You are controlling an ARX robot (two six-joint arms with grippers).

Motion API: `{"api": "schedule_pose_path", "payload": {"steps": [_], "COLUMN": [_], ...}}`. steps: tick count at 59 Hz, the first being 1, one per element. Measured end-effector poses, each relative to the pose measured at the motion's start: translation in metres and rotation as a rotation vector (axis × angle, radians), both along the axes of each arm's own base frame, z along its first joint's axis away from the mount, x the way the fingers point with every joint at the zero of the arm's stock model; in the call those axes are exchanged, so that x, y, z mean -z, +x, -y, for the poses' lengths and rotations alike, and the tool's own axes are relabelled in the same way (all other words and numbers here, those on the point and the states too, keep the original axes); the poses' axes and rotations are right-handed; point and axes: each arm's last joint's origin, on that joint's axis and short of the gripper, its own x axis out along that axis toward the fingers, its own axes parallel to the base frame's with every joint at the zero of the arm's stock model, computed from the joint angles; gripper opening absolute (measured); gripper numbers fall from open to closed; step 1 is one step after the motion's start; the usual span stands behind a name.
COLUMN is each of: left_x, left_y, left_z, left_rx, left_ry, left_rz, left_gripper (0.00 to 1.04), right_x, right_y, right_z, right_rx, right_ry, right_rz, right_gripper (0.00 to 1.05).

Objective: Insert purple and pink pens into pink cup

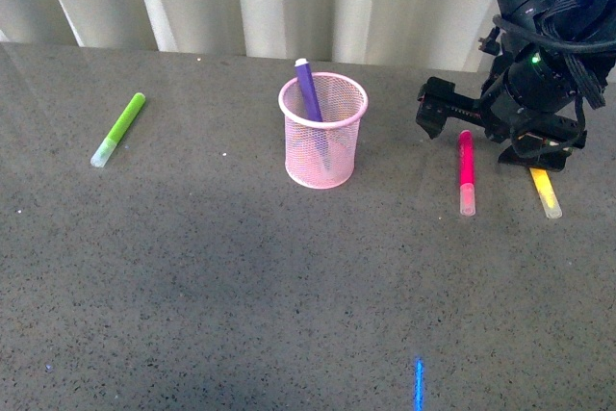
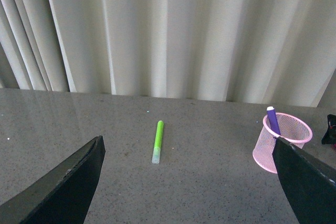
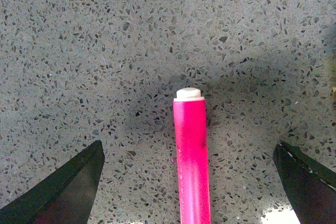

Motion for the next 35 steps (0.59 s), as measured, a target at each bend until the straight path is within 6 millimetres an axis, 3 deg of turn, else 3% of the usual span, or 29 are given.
{"api": "schedule_pose_path", "payload": {"steps": [35], "left_x": [0.000], "left_y": [0.000], "left_z": [0.000], "left_rx": [0.000], "left_ry": [0.000], "left_rz": [0.000], "left_gripper": [0.98], "right_x": [0.006], "right_y": [0.002], "right_z": [0.015], "right_rx": [0.037], "right_ry": [0.035], "right_rz": [-0.004], "right_gripper": [0.13]}}
